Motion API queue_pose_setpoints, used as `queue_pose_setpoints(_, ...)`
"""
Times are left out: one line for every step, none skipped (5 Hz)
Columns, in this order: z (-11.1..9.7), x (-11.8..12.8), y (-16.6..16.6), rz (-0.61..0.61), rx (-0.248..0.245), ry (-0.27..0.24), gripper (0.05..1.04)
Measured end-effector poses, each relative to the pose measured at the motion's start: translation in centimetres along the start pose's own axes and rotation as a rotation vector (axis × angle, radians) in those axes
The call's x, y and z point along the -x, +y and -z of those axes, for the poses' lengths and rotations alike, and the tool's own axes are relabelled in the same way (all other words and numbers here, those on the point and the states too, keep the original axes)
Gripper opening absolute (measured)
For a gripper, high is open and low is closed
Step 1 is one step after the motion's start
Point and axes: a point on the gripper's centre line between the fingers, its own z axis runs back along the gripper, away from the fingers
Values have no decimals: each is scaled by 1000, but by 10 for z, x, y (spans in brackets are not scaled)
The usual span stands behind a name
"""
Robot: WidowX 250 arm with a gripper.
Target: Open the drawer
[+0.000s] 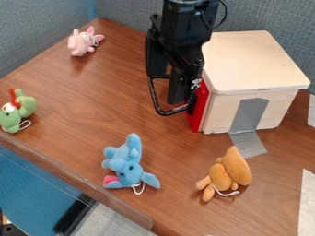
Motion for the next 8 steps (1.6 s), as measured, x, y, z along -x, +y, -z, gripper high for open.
queue_pose_setpoints(7, 0, 0, -8, 10, 22, 1000)
queue_pose_setpoints(19, -5, 18, -110, -3, 46, 1000)
queue_pose_setpoints(28, -12, 40, -285, -62, 75, 1000)
queue_pose_setpoints(37, -16, 57, -445, -137, 117, 1000)
queue_pose_setpoints(45, -16, 70, -600, -209, 140, 1000)
queue_pose_setpoints(59, -11, 87, -711, -214, 138, 1000)
queue_pose_setpoints(67, -16, 95, -797, -221, 94, 1000)
queue_pose_setpoints(71, -24, 102, -879, -210, 6, 1000)
